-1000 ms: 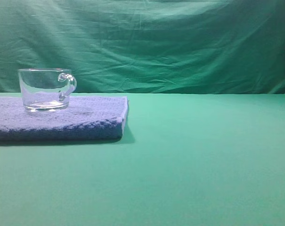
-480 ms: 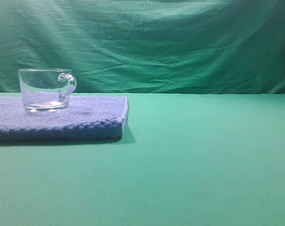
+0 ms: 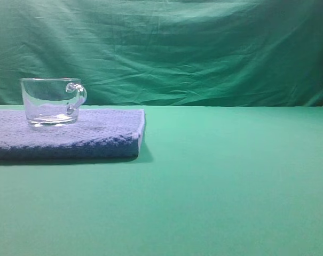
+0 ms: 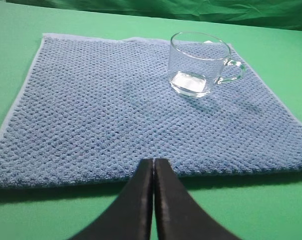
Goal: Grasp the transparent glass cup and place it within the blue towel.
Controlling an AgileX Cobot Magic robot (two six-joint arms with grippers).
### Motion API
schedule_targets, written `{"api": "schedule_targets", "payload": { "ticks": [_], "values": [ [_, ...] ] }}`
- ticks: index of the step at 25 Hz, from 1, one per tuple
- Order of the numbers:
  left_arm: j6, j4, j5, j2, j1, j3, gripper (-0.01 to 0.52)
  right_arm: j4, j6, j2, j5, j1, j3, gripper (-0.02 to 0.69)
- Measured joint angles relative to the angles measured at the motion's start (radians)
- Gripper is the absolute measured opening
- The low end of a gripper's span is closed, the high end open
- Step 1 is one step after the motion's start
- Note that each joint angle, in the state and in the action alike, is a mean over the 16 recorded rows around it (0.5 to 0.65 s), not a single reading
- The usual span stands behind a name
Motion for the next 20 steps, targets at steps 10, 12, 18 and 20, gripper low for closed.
{"api": "schedule_targets", "payload": {
  "ticks": [10, 12, 18, 20],
  "values": [
    [0.000, 0.000, 0.000, 0.000, 0.000, 0.000, 0.000, 0.000, 0.000, 0.000, 0.001, 0.000, 0.000, 0.000],
    [0.000, 0.000, 0.000, 0.000, 0.000, 0.000, 0.000, 0.000, 0.000, 0.000, 0.001, 0.000, 0.000, 0.000],
    [0.000, 0.000, 0.000, 0.000, 0.000, 0.000, 0.000, 0.000, 0.000, 0.000, 0.001, 0.000, 0.000, 0.000],
    [0.000, 0.000, 0.000, 0.000, 0.000, 0.000, 0.000, 0.000, 0.000, 0.000, 0.001, 0.000, 0.000, 0.000]
  ]
}}
